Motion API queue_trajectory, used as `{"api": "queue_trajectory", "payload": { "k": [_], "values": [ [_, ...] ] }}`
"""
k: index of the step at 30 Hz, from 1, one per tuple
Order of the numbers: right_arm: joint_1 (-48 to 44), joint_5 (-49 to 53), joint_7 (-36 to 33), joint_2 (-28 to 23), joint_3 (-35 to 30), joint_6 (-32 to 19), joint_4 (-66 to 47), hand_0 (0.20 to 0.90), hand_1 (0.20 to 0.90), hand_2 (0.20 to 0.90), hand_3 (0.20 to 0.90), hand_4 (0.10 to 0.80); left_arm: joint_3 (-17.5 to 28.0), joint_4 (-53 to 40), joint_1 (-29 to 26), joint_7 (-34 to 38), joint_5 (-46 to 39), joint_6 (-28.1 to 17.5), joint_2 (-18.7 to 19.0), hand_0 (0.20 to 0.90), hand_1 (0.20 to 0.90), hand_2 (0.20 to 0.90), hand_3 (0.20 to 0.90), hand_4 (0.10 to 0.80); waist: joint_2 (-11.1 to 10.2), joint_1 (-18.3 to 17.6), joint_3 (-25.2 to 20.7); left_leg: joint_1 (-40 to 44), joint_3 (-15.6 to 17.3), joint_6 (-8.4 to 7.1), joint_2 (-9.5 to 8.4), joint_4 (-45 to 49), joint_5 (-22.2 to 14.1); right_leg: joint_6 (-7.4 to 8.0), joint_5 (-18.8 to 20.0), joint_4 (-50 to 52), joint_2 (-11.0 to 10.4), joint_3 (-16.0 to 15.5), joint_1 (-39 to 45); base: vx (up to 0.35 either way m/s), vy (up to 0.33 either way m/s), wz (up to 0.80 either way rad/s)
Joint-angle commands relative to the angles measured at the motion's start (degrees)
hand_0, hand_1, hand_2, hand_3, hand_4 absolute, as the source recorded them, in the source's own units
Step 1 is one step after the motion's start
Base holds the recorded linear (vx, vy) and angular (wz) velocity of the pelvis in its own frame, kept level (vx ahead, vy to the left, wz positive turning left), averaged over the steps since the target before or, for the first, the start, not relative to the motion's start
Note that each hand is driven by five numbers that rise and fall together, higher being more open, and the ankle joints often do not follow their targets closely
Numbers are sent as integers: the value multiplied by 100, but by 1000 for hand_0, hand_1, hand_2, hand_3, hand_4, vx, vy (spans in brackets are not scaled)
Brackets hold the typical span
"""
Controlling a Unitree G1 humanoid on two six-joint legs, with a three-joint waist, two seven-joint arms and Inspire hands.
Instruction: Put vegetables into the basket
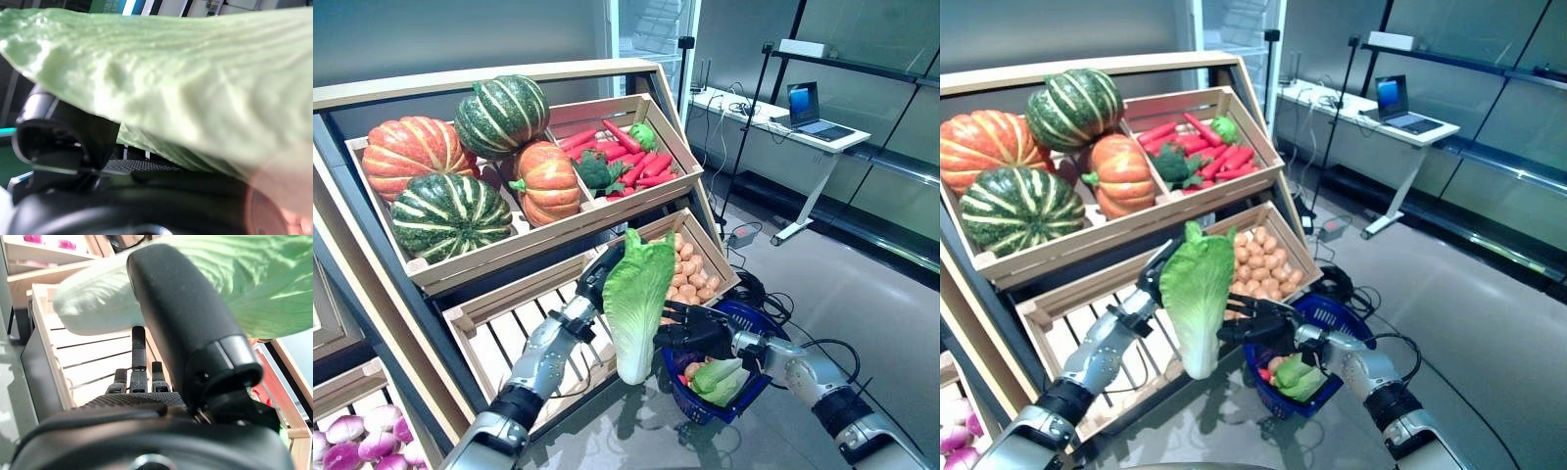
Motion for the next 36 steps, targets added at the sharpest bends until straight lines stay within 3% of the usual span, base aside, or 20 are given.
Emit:
{"api": "queue_trajectory", "payload": {
  "k": [1, 3, 10, 19, 23, 26, 28, 30, 36],
  "values": [
    [-1037, 99, -592, 831, 6, -995, -549, 900, 900, 900, 900, 800, -118, -991, -836, -105, -386, -735, -746, 300, 300, 300, 300, 400, -43, 80, 163, -34, -191, 92, -49, 7, -229, -254, -4, 166, -89, 19, 43, 6, -3, -9],
    [-1066, -62, -1075, 963, -101, -1116, -412, 900, 900, 900, 900, 800, -153, -1182, -839, 120, -366, -821, -878, 300, 300, 300, 300, 400, -38, 89, 192, -21, -210, 98, -51, 7, -244, -256, -6, 170, -94, 30, 49, -5, 1, -10],
    [-1120, 541, -1420, 1409, -150, -1053, 116, 900, 900, 900, 900, 800, -366, -1322, -915, 286, -403, -893, -1169, 300, 300, 300, 300, 400, -31, 145, 207, 8, -248, 98, -58, 7, -286, -268, -5, 140, -95, -6, 103, -1, 0, -1],
    [-1109, 1446, -1114, 1828, -241, -611, 765, 900, 900, 900, 900, 800, -608, -1355, -1027, 287, -489, -805, -1279, 300, 300, 300, 300, 400, -14, 194, 160, 16, -276, 89, -56, 7, -299, -272, -5, 112, -86, -45, 140, 0, 0, 0],
    [-1055, 1908, -569, 1986, -271, -157, 1100, 900, 900, 900, 900, 800, -648, -1385, -1036, 305, -556, -744, -1303, 300, 300, 300, 300, 400, -2, 228, 114, 29, -290, 96, -60, 7, -317, -283, -14, 88, -79, -74, 173, 0, 0, 0],
    [-1001, 2455, 415, 2073, -287, 342, 1229, 900, 900, 900, 900, 800, -655, -1384, -1015, 246, -600, -671, -1262, 300, 300, 300, 300, 400, 14, 262, 89, 41, -305, 92, -56, 7, -320, -290, -30, 93, -72, -112, 195, 0, 0, 0],
    [-981, 2554, 587, 2083, -284, 406, 1221, 900, 900, 900, 900, 800, -656, -1380, -1008, 233, -620, -655, -1254, 300, 300, 300, 300, 400, 17, 268, 86, 42, -313, 93, -59, 7, -320, -292, -32, 96, -70, -117, 198, 0, 0, 0],
    [-879, 3044, 1494, 2148, -290, 700, 1011, 900, 900, 900, 900, 800, -645, -1392, -968, 239, -747, -566, -1203, 300, 300, 300, 300, 400, 35, 296, 65, 39, -342, 96, -65, 7, -325, -288, -46, 104, -69, -164, 208, 0, 0, 0],
    [-883, 3318, 2394, 2229, -318, 949, 617, 900, 900, 900, 900, 800, -608, -1317, -947, 265, -882, -494, -1260, 300, 300, 300, 300, 400, 64, 307, 46, 16, -380, 101, -70, 7, -340, -281, -82, 133, -81, -203, 181, -7, 9, 8]
  ]
}}
